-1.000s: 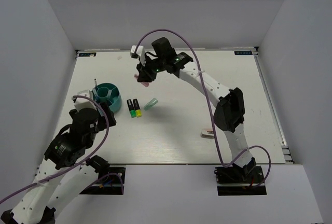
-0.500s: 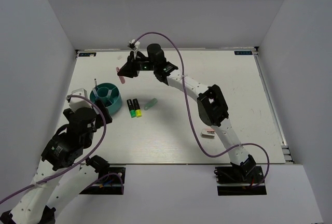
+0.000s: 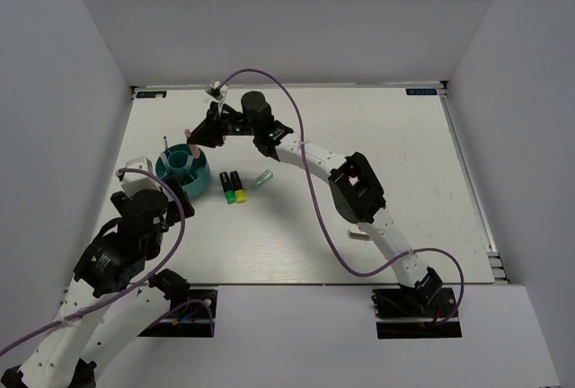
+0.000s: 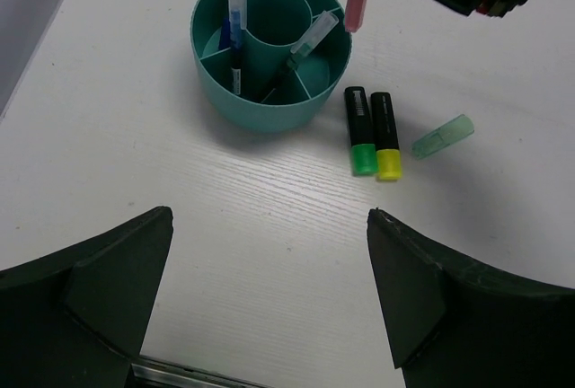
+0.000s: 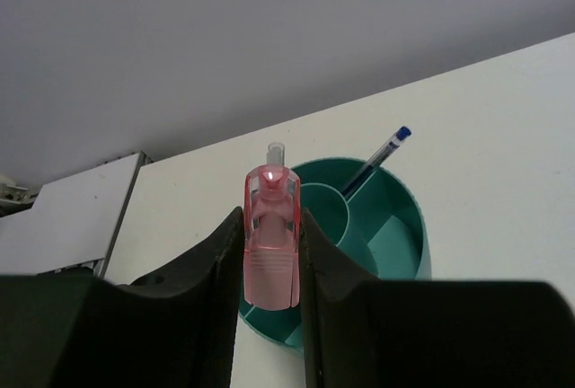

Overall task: Sort the stationery into containers
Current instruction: Place the stationery in the storage box.

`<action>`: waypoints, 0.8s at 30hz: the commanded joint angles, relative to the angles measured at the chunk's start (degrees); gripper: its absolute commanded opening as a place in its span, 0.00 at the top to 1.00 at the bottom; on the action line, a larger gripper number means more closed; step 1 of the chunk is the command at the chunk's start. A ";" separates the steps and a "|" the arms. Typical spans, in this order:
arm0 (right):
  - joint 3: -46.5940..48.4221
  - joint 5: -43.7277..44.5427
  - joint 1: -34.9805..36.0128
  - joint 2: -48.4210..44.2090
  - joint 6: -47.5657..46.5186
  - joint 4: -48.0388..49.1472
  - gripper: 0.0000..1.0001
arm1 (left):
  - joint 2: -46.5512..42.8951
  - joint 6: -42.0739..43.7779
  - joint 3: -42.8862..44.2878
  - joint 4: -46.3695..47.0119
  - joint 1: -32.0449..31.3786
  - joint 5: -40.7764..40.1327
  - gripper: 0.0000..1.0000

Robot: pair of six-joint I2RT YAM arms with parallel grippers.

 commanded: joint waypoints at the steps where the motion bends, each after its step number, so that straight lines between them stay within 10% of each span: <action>1: -0.16 0.88 0.71 1.58 0.70 4.25 1.00 | -0.93 -0.13 0.00 -1.48 0.10 -1.18 0.01; 24: -1.56 2.38 0.97 5.71 2.81 6.44 1.00 | -1.99 -0.92 0.18 -3.42 0.10 -1.62 0.01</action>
